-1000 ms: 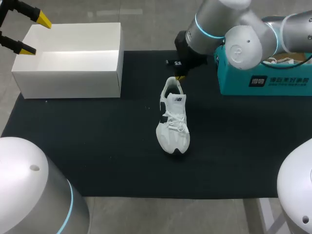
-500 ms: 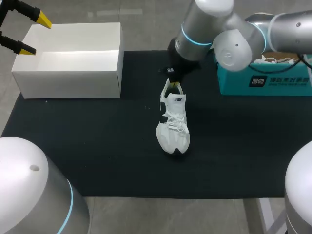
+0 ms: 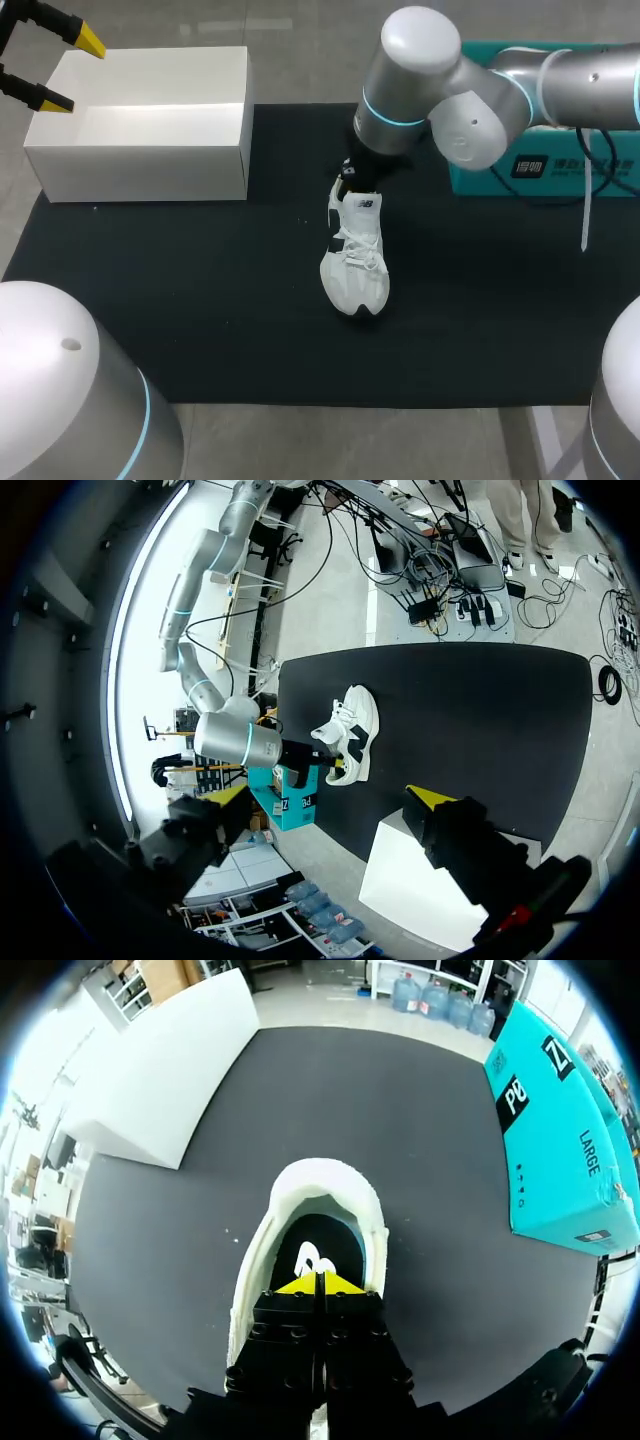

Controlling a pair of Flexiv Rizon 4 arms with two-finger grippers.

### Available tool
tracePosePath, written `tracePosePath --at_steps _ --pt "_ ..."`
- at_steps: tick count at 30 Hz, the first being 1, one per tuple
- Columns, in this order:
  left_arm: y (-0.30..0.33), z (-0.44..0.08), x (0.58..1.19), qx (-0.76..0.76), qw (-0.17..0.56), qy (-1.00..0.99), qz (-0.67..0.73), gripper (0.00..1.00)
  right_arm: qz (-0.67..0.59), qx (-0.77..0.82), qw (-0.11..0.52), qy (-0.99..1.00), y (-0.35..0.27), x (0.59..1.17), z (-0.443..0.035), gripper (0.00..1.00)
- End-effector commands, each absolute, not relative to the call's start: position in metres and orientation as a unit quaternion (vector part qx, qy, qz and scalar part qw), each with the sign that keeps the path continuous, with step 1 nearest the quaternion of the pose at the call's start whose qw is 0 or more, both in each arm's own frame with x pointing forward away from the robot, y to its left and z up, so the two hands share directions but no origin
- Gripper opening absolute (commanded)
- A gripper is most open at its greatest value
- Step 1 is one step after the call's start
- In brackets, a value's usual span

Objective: Take the shoe out of the shoebox, open the shoe tongue, remove and reinsert the insole, then place the shoe into the shoebox

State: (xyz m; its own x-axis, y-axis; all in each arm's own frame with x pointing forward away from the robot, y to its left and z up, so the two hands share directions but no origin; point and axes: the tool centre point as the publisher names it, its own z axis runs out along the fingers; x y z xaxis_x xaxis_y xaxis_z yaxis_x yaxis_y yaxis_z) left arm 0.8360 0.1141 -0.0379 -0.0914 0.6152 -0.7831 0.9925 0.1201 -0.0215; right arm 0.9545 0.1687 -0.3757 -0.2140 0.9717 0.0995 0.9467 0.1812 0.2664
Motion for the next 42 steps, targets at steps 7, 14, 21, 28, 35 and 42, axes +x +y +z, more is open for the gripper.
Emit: tracePosePath --at_steps 7,14,21,28,35,42 --pt "0.114 -0.037 0.838 0.595 0.316 0.677 -0.296 1.0 0.116 0.629 0.029 0.768 0.167 0.964 -0.414 0.0" --pt "0.114 -0.037 0.838 0.595 0.316 0.677 -0.296 1.0 0.111 0.629 0.008 0.769 0.17 0.962 -0.435 0.0" --pt "0.114 -0.037 0.838 0.595 0.316 0.677 -0.296 1.0 0.105 0.623 0.017 0.775 0.171 0.958 -0.411 0.0" --pt "0.114 -0.037 0.838 0.595 0.316 0.677 -0.296 1.0 0.117 0.615 0.038 0.779 0.175 0.969 -0.387 0.0" --pt "0.114 -0.037 0.838 0.595 0.316 0.677 -0.296 1.0 0.096 0.601 0.028 0.793 0.178 0.985 -0.408 0.0" --pt "0.114 -0.037 0.838 0.595 0.316 0.677 -0.296 1.0 0.081 0.601 0.0 0.795 0.176 0.982 -0.43 0.0"
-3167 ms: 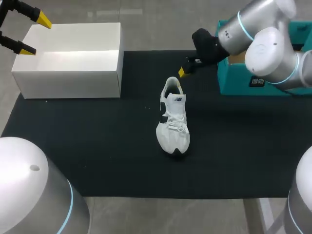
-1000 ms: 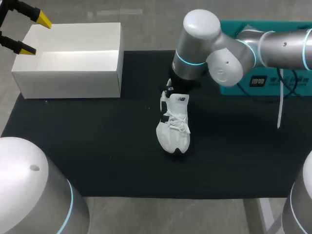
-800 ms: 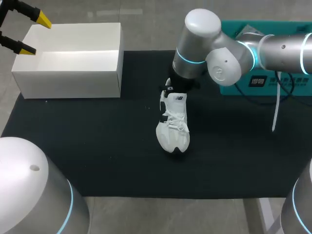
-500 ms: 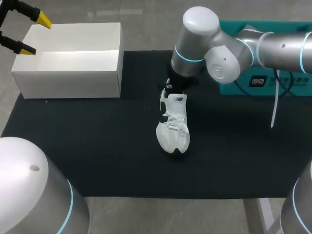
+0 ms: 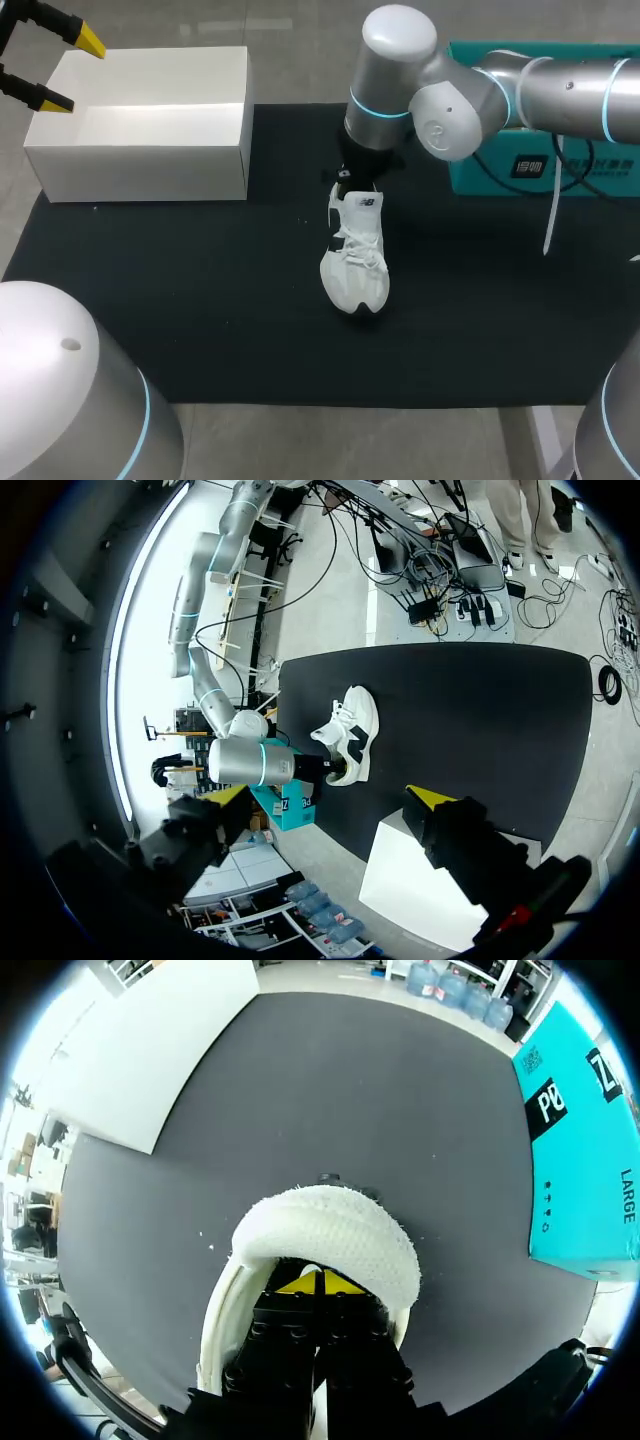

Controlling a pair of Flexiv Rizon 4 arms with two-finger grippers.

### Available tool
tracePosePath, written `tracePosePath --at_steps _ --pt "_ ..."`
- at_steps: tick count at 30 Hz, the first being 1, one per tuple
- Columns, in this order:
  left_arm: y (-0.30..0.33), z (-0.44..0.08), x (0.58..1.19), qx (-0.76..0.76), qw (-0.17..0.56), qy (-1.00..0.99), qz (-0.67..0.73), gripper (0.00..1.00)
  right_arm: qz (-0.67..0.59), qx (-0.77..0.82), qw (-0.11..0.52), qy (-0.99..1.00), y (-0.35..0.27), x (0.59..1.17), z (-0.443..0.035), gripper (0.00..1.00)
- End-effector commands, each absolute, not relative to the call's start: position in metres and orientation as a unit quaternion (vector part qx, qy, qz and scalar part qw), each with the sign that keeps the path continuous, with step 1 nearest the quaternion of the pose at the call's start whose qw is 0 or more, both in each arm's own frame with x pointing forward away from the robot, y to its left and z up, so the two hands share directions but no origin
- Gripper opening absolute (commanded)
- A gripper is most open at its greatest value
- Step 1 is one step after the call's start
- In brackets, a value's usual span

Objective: Take the shoe out of the shoebox, open the shoe tongue, remove and reinsert the insole, then place the shoe into the shoebox

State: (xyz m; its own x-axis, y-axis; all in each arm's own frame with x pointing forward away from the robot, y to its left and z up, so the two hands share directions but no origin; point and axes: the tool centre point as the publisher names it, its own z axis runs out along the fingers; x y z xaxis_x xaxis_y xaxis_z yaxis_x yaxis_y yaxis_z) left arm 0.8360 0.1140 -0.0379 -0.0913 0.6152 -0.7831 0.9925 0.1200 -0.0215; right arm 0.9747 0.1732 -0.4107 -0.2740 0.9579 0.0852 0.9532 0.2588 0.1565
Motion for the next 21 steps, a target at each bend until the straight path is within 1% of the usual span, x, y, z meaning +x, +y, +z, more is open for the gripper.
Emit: tracePosePath --at_steps 1,7,11,15,21 --pt "0.114 -0.037 0.838 0.595 0.316 0.677 -0.296 1.0 0.078 0.6 -0.002 0.796 0.177 0.98 -0.429 0.0" --pt "0.114 -0.037 0.838 0.595 0.316 0.677 -0.296 1.0 0.071 0.604 -0.004 0.793 0.173 0.962 -0.393 0.0" --pt "0.114 -0.037 0.838 0.595 0.316 0.677 -0.296 1.0 0.054 0.603 -0.014 0.796 0.171 0.952 -0.383 0.0" --pt "0.114 -0.037 0.838 0.595 0.316 0.677 -0.296 1.0 0.051 0.604 -0.016 0.795 0.171 0.946 -0.385 0.0" --pt "0.114 -0.037 0.838 0.595 0.316 0.677 -0.296 1.0 0.038 0.61 -0.035 0.791 0.17 0.943 -0.409 0.0"
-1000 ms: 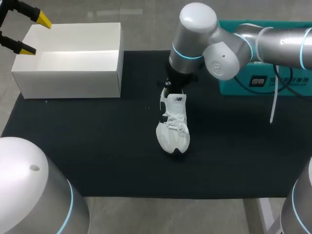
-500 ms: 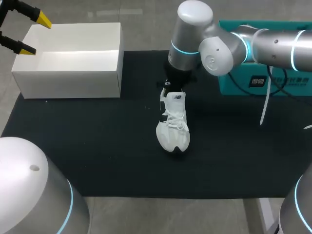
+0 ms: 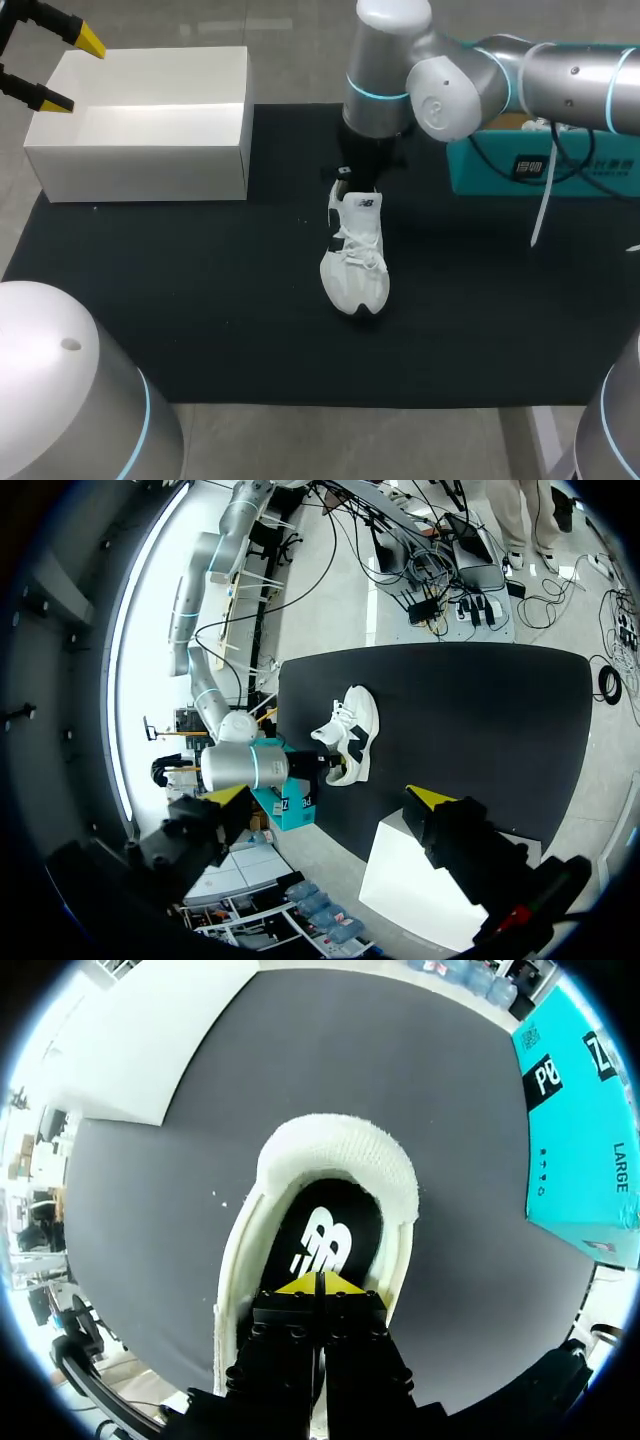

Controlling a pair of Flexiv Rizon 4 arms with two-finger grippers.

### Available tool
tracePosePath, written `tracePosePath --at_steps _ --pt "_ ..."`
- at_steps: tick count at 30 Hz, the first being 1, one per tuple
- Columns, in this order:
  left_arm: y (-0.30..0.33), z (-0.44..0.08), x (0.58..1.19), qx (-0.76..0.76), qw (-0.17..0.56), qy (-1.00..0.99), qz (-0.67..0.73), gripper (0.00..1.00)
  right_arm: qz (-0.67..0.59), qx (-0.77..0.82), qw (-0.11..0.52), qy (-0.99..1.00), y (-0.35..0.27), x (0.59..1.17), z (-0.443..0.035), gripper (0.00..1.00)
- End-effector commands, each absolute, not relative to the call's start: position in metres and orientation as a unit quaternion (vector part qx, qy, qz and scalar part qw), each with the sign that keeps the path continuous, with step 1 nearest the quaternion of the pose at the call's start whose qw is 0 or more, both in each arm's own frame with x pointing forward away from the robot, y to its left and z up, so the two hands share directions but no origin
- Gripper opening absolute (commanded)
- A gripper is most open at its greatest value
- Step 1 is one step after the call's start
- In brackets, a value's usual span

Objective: Take the shoe out of the shoebox, open the shoe tongue, remove and reinsert the insole, then place the shoe into the shoebox

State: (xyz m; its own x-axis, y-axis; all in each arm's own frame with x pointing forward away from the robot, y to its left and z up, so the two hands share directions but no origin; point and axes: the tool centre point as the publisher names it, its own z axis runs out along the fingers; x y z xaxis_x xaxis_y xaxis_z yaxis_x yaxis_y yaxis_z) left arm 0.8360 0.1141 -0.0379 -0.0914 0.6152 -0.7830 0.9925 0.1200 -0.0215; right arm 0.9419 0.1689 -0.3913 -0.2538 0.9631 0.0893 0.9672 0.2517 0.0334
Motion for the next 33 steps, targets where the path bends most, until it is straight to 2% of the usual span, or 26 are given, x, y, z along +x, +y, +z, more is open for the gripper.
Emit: tracePosePath --at_steps 1,6,13,17,23,33 --pt "0.114 -0.037 0.838 0.595 0.316 0.677 -0.296 1.0 -0.03 -0.611 0.043 -0.79 0.17 0.942 -0.414 0.0" --pt "0.114 -0.037 0.838 0.595 0.316 0.677 -0.296 1.0 -0.018 -0.614 0.062 -0.787 0.168 0.937 -0.431 0.0" --pt "0.114 -0.037 0.838 0.595 0.316 0.677 -0.296 1.0 -0.032 -0.616 0.055 -0.785 0.174 0.933 -0.384 0.0" --pt "0.114 -0.037 0.838 0.595 0.316 0.677 -0.296 1.0 -0.006 -0.622 0.082 -0.779 0.178 0.933 -0.361 0.0" --pt "0.114 -0.037 0.838 0.595 0.316 0.677 -0.296 1.0 0.046 -0.648 0.119 -0.751 0.181 0.934 -0.348 0.0" --pt "0.114 -0.037 0.838 0.595 0.316 0.677 -0.296 1.0 0.043 -0.651 0.119 -0.749 0.18 0.934 -0.347 0.0"
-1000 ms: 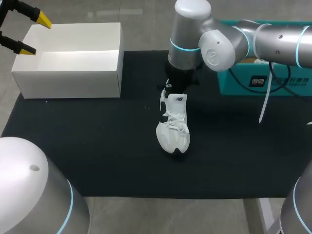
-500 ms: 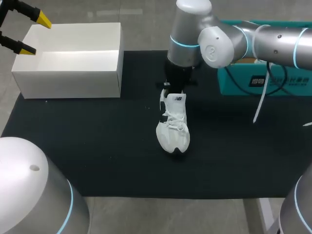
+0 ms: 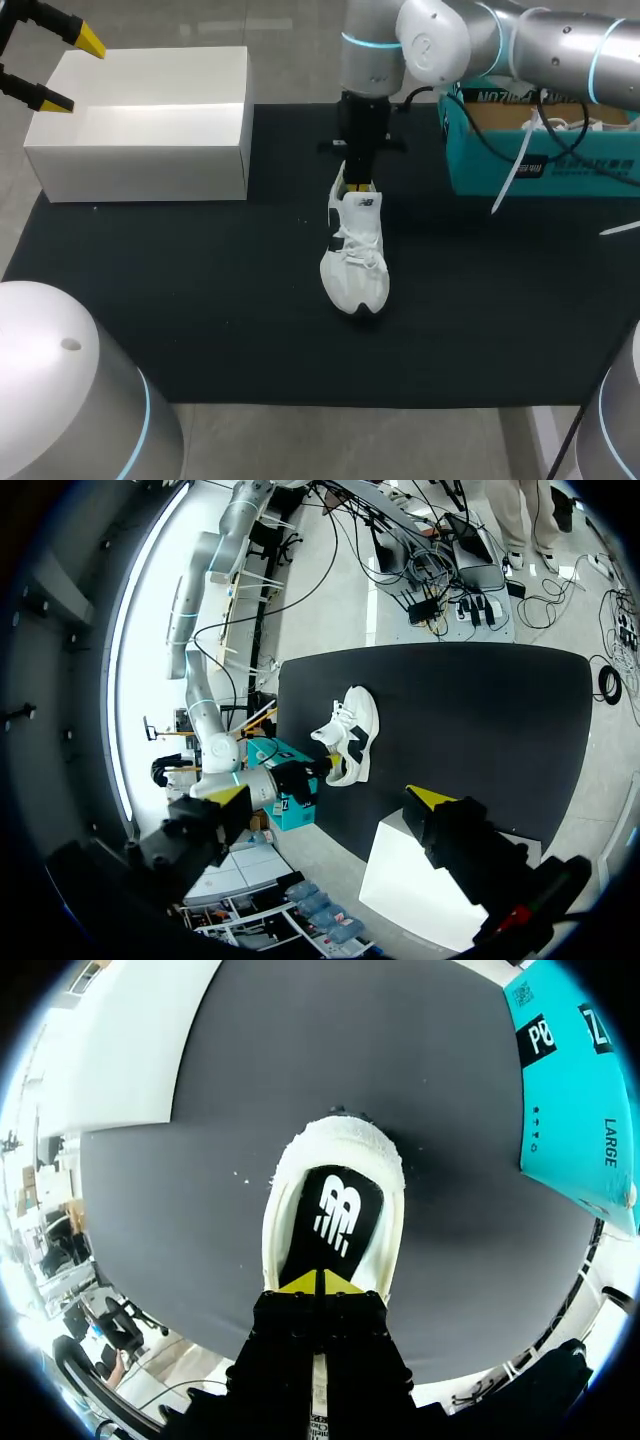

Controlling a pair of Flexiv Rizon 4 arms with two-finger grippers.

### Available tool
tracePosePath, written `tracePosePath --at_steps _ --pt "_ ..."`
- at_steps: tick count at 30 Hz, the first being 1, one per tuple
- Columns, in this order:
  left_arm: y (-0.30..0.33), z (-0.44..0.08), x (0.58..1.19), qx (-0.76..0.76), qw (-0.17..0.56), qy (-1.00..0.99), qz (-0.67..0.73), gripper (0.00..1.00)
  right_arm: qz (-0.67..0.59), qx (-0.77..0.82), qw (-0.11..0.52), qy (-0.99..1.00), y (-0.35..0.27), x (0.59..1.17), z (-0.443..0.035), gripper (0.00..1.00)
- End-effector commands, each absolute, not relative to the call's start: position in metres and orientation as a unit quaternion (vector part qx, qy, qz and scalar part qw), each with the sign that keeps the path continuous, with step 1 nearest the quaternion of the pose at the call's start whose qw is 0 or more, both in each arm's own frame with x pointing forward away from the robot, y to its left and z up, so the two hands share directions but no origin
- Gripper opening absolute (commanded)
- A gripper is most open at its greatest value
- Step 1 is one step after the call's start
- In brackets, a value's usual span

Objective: Take the shoe out of the shoebox, open the shoe tongue, remove and reinsert the insole, then place the shoe into the shoebox

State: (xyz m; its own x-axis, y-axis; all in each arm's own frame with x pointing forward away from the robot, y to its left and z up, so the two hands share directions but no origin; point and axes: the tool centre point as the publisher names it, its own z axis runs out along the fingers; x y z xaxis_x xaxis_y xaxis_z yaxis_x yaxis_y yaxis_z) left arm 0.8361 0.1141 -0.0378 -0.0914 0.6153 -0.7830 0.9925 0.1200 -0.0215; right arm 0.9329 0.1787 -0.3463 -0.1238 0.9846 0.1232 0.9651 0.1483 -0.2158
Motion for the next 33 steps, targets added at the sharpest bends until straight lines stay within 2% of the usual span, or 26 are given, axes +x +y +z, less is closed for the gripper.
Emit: tracePosePath --at_steps 1,7,24,26,29,30,31,32,33 --pt "0.114 -0.037 0.838 0.595 0.316 0.677 -0.296 1.0 0.043 -0.651 0.119 -0.749 0.18 0.934 -0.347 0.0" --pt "0.114 -0.037 0.838 0.595 0.316 0.677 -0.296 1.0 0.105 -0.633 0.117 -0.758 0.182 0.932 -0.361 0.0" --pt "0.114 -0.037 0.838 0.595 0.316 0.677 -0.296 1.0 0.149 -0.626 0.129 -0.754 0.181 0.911 -0.349 0.0" --pt "0.114 -0.037 0.838 0.595 0.316 0.677 -0.296 1.0 0.154 -0.629 0.126 -0.752 0.18 0.909 -0.346 0.1" --pt "0.114 -0.037 0.838 0.595 0.316 0.677 -0.296 1.0 0.154 -0.629 0.127 -0.751 0.18 0.909 -0.345 0.17" --pt "0.114 -0.037 0.838 0.595 0.316 0.677 -0.296 1.0 0.154 -0.63 0.128 -0.751 0.179 0.908 -0.345 0.25" --pt "0.114 -0.037 0.838 0.595 0.316 0.677 -0.296 1.0 0.155 -0.63 0.128 -0.751 0.179 0.908 -0.346 0.36" --pt "0.114 -0.037 0.838 0.595 0.316 0.677 -0.296 1.0 0.155 -0.63 0.128 -0.75 0.179 0.908 -0.346 0.53" --pt "0.114 -0.037 0.838 0.595 0.316 0.677 -0.296 1.0 0.154 -0.632 0.128 -0.749 0.179 0.907 -0.346 0.8"
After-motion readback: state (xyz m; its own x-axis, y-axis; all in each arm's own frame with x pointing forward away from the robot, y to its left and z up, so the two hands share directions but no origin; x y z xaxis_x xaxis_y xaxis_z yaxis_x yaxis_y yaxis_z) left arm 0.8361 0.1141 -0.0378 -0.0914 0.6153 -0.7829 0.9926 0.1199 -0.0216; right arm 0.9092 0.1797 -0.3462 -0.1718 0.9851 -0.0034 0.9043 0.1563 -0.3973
